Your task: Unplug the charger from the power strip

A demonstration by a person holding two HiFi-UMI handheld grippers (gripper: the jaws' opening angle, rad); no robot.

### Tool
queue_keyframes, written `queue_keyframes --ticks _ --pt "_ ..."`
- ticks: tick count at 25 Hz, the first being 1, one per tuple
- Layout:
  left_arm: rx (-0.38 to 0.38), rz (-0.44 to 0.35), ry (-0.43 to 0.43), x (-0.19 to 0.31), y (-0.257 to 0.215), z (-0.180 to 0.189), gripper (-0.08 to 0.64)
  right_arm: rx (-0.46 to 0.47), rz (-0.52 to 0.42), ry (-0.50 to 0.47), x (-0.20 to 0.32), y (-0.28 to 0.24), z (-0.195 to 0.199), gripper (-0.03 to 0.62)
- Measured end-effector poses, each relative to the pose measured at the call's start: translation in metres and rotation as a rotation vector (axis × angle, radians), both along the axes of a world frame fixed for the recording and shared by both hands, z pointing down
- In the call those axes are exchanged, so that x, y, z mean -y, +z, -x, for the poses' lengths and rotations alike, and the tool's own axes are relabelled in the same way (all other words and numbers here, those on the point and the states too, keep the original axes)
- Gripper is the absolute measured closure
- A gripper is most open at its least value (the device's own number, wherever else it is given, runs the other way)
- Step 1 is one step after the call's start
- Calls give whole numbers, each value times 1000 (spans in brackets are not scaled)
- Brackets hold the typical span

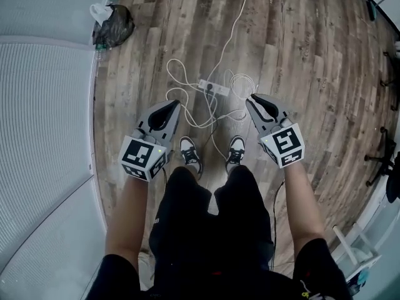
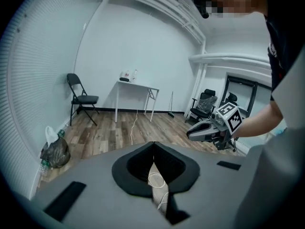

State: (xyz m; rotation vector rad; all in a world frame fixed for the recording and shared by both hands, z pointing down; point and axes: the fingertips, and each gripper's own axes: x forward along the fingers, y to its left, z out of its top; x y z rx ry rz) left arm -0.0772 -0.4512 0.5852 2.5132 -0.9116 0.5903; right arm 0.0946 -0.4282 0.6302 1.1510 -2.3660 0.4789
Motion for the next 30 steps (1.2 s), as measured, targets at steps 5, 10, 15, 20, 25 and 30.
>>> queue_keyframes --ticks 5,10,15,20,25,30 --pt "40 70 19 17 158 -9 537 -30 59 -63 8 160 3 515" --pt "61 126 35 21 293 -11 537 -54 118 -116 8 302 20 483" --pt "77 158 83 28 414 -15 537 -131 146 -222 16 426 24 454" --pt "76 179 151 30 526 -25 537 -173 175 -300 15 535 29 419" --pt "67 178 237 28 595 -44 537 -189 171 -322 14 601 34 413" --pt "92 206 272 27 646 -63 537 -207 146 -344 18 629 37 413"
